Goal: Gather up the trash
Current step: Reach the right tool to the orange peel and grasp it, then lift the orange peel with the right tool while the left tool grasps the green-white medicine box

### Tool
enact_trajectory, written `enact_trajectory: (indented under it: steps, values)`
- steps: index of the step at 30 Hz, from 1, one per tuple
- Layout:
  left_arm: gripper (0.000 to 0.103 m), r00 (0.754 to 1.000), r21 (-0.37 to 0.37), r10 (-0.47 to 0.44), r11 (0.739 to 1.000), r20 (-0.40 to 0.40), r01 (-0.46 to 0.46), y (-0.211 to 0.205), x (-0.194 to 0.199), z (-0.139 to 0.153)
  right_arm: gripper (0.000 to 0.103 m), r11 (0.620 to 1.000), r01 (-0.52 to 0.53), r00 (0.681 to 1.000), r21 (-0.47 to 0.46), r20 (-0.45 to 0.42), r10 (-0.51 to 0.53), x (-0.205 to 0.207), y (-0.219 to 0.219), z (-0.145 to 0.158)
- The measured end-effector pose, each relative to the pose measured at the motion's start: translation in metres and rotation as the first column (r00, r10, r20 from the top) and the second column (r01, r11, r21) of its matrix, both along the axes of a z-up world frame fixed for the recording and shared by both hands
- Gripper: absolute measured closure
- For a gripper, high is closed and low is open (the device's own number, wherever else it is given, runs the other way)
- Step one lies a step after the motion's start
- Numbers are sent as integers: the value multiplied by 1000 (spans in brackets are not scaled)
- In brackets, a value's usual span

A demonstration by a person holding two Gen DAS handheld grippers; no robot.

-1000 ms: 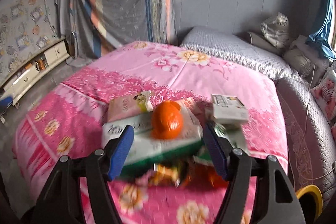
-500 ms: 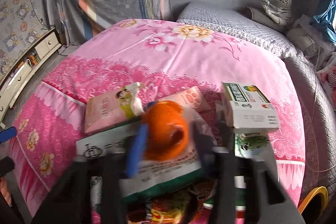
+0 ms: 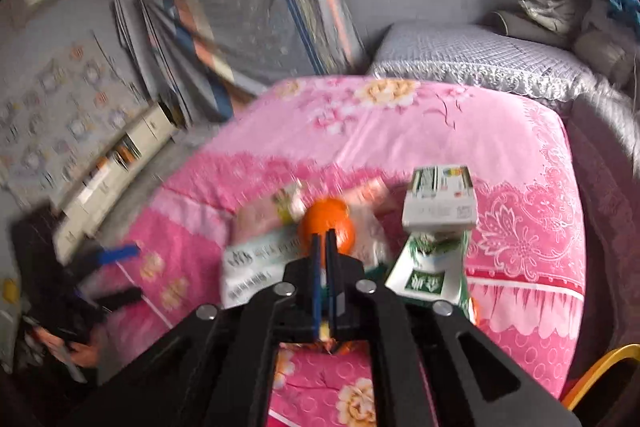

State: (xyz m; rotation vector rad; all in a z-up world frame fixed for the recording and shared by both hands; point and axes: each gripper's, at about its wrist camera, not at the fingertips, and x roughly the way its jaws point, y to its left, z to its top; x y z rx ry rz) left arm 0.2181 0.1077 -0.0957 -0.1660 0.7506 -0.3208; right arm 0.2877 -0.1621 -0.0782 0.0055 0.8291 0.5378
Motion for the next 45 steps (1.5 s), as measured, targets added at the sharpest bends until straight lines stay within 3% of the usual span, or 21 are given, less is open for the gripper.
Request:
enact_trajectory:
  steps: [2, 3, 11, 12, 13, 18, 22, 24, 27, 36, 42, 45]
  values:
    - [10, 1000, -21, -9, 1000, 5, 9, -7, 1, 2, 46, 999, -31, 999, -11, -36, 31, 3, 16, -13]
    - [10, 1000, -27, -16, 1000, 4, 16, -10, 1, 2, 40, 999, -39, 998, -18, -52, 38, 7, 27, -21]
    - [10, 1000, -23, -6, 1000, -10, 6, -5, -4, -3, 40, 980, 57, 997, -191, -48, -67, 51, 75, -58]
    - [10, 1000, -19, 7, 1000, -10, -7, -2, -4, -3, 43, 980, 66, 994, -187, -76, -81, 58, 76, -62]
    - [10, 1000, -18, 18, 1000, -10, -18, 1, -4, -3, 58, 982, 67, 992, -179, -96, -86, 61, 74, -66]
    - [10, 999, -23, 36, 999, -11, -37, 12, -4, -3, 66, 998, 63, 990, 10, -126, -62, 52, 38, -43]
    - [10, 1000, 3, 10, 1000, -12, -10, 2, -2, -2, 66, 970, 117, 993, 212, -32, -113, 15, -33, 10]
    - [10, 1000, 7, -20, 1000, -15, 20, -9, 1, 0, 66, 952, 167, 982, 258, 38, -182, -11, -74, 34]
    - [10, 997, 17, -69, 997, -18, 70, -27, 8, 3, 66, 931, 192, 972, 310, 73, -225, -45, -118, 45]
    - [10, 958, -26, -247, 969, -143, 246, -115, 64, 18, 66, 910, 232, 968, 343, 10, -251, -109, -173, 1]
    - [10, 923, -78, -246, 969, -294, 234, -169, 148, 17, 66, 892, 228, 967, 390, 15, -254, -133, -189, -10]
    - [10, 906, -50, -236, 971, -352, 234, -198, 187, 10, 66, 885, 219, 970, 410, 10, -245, -140, -195, -12]
